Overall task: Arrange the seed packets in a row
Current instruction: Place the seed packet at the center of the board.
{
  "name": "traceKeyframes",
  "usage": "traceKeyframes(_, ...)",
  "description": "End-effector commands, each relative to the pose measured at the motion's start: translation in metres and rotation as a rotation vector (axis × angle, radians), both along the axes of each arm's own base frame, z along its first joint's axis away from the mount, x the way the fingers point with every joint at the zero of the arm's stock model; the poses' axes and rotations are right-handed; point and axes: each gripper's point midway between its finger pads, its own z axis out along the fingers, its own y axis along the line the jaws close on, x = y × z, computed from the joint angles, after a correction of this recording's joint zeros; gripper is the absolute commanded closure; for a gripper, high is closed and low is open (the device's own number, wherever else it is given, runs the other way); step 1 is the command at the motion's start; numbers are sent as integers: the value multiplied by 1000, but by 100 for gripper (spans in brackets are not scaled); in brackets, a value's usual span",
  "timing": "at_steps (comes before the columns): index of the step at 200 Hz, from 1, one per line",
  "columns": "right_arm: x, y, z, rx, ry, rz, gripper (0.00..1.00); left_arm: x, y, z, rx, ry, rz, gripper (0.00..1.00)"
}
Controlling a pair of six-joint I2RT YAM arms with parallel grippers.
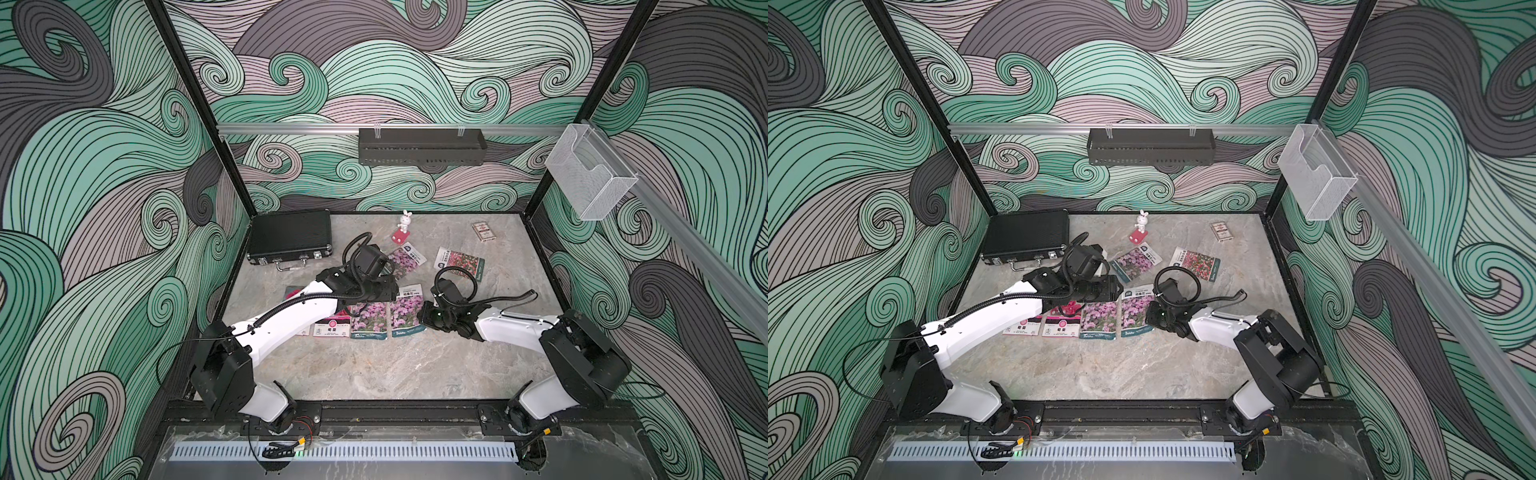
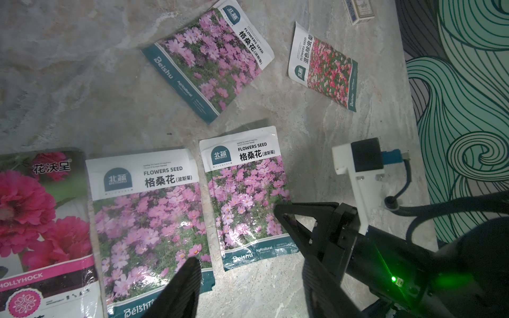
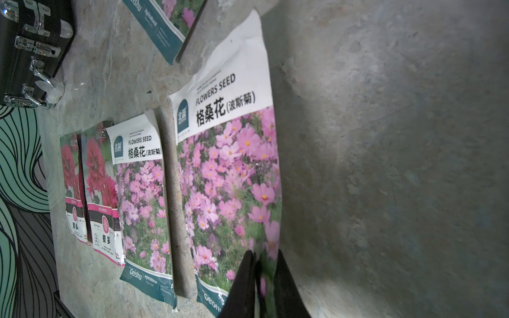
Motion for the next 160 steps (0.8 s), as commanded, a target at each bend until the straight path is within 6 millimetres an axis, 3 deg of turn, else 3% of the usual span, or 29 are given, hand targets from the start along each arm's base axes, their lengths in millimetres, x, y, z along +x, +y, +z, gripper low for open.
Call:
traceKeyframes(1, 4, -1, 3, -21, -17, -25, 75, 2, 5, 6, -7, -20, 6, 39)
traceKeyframes(34, 2, -3, 6, -42, -26, -13, 55, 3, 6, 5, -12, -15, 7, 39)
traceKeyframes(66, 0, -11, 21, -71, -58, -4, 43, 4, 7, 6, -16, -18, 8, 39)
traceKeyframes(113, -4, -33, 57, -182, -136, 80, 38, 10, 10, 5, -8, -26, 22, 39)
traceKeyframes(160, -2, -10, 74, -19, -75, 233, 44, 23, 1, -23, 35, 31, -3, 39)
